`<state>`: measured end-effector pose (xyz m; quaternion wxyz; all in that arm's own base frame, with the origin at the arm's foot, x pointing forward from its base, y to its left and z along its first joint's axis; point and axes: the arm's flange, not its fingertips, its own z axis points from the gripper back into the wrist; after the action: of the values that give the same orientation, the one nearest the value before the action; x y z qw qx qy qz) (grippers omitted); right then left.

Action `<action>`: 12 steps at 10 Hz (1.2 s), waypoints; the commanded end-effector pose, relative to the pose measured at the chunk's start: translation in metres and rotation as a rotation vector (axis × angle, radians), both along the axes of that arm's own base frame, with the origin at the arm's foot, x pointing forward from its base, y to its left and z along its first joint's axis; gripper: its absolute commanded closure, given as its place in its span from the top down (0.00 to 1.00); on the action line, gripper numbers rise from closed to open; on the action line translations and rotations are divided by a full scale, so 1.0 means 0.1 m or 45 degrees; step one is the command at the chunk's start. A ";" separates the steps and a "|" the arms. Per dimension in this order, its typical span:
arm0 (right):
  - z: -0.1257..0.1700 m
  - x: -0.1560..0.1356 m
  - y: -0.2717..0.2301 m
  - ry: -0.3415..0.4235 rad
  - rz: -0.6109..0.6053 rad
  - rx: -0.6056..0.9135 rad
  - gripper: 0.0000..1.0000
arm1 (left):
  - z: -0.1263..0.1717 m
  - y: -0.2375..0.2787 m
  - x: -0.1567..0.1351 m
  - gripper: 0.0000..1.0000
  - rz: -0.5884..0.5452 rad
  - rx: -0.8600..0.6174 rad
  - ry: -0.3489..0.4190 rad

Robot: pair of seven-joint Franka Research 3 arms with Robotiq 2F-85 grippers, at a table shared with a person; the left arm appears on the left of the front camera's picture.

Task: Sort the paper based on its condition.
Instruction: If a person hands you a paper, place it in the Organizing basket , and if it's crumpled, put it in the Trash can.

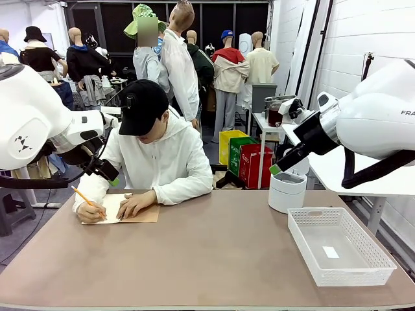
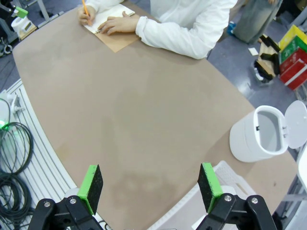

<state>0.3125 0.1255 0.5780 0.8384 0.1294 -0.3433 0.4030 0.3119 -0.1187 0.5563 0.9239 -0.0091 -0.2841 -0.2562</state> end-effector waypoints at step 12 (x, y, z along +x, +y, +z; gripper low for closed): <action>0.00 0.00 0.00 0.003 0.000 0.006 1.00 | 0.01 0.01 0.00 1.00 0.003 -0.007 -0.007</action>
<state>0.3125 0.1255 0.5780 0.8384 0.1294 -0.3433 0.4030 0.3119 -0.1187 0.5563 0.9239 -0.0091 -0.2841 -0.2562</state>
